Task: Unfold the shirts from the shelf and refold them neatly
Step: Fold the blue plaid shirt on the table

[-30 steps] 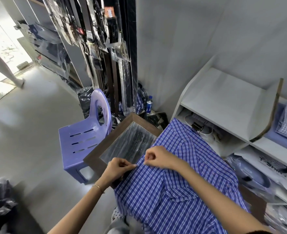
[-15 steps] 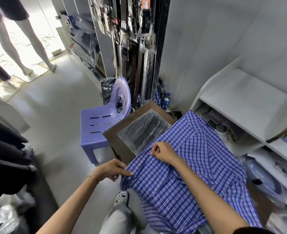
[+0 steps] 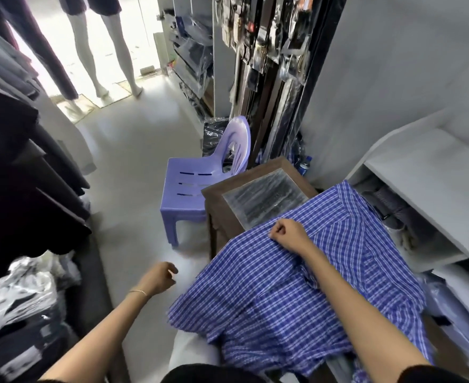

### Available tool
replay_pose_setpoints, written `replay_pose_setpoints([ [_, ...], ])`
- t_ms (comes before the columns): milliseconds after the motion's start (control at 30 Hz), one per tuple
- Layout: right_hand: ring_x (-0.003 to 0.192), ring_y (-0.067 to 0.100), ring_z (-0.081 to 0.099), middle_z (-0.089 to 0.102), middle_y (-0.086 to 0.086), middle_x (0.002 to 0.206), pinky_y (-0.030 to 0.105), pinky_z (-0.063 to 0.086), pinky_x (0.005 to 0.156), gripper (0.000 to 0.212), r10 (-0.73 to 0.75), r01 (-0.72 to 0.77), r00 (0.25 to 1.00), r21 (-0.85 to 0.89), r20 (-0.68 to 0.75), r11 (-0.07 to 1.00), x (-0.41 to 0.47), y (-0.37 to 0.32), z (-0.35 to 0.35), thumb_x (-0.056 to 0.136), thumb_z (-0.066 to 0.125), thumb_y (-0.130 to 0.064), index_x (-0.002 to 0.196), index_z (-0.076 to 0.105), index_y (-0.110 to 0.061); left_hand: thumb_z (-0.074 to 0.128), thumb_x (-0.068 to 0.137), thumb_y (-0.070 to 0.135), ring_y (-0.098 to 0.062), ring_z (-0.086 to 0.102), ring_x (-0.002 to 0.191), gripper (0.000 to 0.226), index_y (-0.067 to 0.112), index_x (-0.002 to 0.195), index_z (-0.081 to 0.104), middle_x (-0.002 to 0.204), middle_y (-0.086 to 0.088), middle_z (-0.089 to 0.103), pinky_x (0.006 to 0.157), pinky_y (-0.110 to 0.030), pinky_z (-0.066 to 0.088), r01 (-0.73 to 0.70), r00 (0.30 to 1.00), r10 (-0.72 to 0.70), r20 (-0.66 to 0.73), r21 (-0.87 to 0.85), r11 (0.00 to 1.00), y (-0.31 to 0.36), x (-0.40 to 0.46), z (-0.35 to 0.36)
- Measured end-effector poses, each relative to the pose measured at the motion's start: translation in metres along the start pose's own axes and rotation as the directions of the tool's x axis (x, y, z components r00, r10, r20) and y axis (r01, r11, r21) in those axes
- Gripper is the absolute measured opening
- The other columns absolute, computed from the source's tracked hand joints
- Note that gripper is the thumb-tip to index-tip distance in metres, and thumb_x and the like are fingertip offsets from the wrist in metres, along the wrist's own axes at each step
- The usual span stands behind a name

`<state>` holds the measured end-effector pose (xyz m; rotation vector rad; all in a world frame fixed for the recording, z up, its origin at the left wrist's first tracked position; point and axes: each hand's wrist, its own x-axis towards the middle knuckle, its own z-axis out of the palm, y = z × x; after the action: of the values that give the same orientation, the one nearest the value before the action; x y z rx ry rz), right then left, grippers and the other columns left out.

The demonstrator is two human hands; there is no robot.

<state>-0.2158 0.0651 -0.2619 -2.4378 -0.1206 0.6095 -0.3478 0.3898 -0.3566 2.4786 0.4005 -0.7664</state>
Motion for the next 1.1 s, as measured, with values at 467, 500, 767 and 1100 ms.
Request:
replay_pose_setpoints([
  [467, 0.056, 0.026, 0.062, 0.065, 0.016, 0.066, 0.032, 0.052, 0.054, 0.038, 0.303, -0.375, 0.921, 0.345, 0.244, 0.861, -0.094, 0.008, 0.024, 0.097, 0.056, -0.025, 0.071, 0.065, 0.000, 0.074, 0.082, 0.024, -0.001, 0.064, 0.076, 0.009, 0.016, 0.084, 0.072, 0.080, 0.009, 0.070, 0.069, -0.013, 0.047, -0.390, 0.904, 0.236, -0.355, -0.464, 0.795, 0.127, -0.007, -0.009],
  [500, 0.055, 0.027, 0.062, 0.066, 0.018, 0.067, 0.031, 0.052, 0.053, 0.038, 0.343, -0.414, 0.905, 0.339, 0.251, 0.845, -0.098, 0.010, 0.026, 0.096, 0.056, -0.027, 0.074, 0.066, 0.003, 0.076, 0.080, 0.027, -0.004, 0.065, 0.076, 0.013, 0.015, 0.082, 0.072, 0.079, 0.007, 0.071, 0.068, -0.013, 0.047, -0.383, 0.907, 0.223, -0.358, -0.481, 0.789, 0.129, -0.005, -0.009],
  [767, 0.062, 0.019, 0.071, 0.072, 0.019, 0.079, 0.027, 0.057, 0.053, 0.031, 0.359, -0.343, 0.926, 0.668, 0.121, 0.660, -0.114, 0.018, 0.050, 0.088, 0.069, -0.021, 0.093, 0.066, 0.009, 0.076, 0.079, 0.026, -0.002, 0.066, 0.075, 0.005, 0.022, 0.078, 0.073, 0.077, 0.009, 0.073, 0.066, -0.010, 0.047, -0.363, 0.928, 0.242, -0.283, -0.548, 0.754, 0.123, 0.000, -0.003],
  [1100, 0.074, 0.018, 0.073, 0.074, 0.012, 0.082, 0.024, 0.059, 0.060, 0.029, 0.311, -0.331, 0.936, 0.722, 0.168, 0.608, -0.117, 0.021, 0.047, 0.082, 0.075, -0.022, 0.093, 0.069, 0.004, 0.074, 0.081, 0.025, -0.008, 0.068, 0.080, 0.011, 0.014, 0.080, 0.072, 0.080, 0.004, 0.073, 0.079, -0.022, 0.052, -0.420, 0.907, 0.356, -0.223, -0.501, 0.756, 0.115, 0.013, -0.006],
])
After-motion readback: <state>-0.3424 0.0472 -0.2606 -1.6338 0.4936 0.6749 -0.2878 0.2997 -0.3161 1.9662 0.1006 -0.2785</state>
